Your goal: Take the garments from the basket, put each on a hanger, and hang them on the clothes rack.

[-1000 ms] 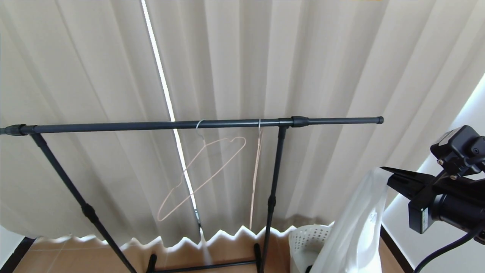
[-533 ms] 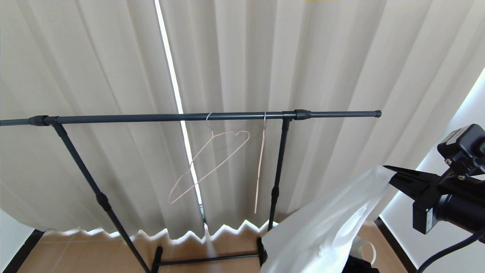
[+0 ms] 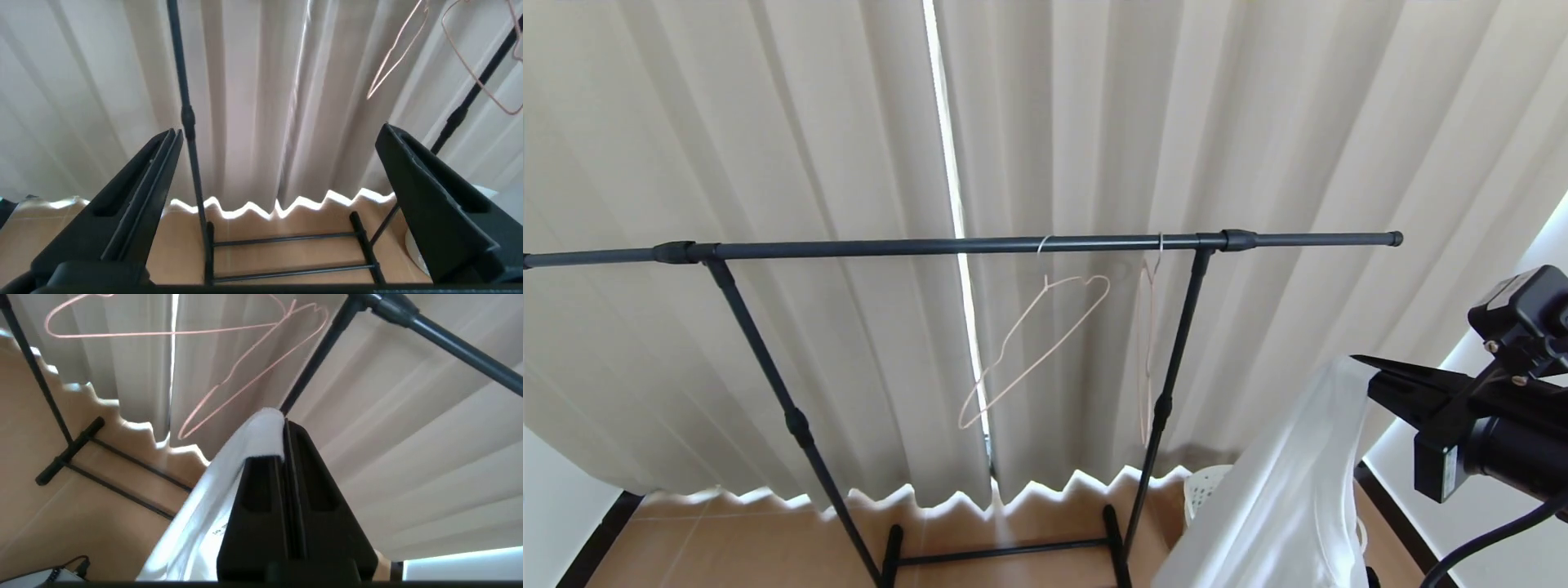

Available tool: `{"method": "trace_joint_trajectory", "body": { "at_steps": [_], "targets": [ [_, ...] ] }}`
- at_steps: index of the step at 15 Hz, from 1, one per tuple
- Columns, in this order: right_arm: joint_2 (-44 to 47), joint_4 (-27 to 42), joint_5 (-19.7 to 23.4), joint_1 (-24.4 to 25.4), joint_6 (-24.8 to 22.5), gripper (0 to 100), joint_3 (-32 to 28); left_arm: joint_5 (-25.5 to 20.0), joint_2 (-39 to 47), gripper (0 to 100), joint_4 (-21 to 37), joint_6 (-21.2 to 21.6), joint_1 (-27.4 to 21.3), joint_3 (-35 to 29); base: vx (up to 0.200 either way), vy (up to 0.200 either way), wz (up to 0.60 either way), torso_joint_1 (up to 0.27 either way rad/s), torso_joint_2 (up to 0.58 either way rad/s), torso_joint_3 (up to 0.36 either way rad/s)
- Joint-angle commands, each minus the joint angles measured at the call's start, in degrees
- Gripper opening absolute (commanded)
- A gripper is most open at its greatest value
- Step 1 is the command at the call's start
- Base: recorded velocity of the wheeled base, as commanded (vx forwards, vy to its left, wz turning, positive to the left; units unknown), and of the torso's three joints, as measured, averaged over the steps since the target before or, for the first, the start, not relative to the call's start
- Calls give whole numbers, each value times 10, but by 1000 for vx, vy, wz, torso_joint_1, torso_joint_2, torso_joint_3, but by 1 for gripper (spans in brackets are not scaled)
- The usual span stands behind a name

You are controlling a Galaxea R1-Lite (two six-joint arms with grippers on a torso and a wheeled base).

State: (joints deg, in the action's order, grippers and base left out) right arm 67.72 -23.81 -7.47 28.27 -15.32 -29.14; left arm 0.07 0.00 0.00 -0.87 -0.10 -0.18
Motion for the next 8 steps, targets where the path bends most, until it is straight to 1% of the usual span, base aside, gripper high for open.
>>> {"method": "trace_joint_trajectory", "body": {
  "at_steps": [1,4,8],
  "targets": [
    [0,0,0,0,-1,0,0,0,0,100,0,0,0,0,-200,0,0,22,2,2],
    [0,0,0,0,-1,0,0,0,0,100,0,0,0,0,-200,0,0,1,4,-1],
    [0,0,0,0,-1,0,5,0,0,100,0,1,0,0,0,0,0,0,0,0]
  ]
}}
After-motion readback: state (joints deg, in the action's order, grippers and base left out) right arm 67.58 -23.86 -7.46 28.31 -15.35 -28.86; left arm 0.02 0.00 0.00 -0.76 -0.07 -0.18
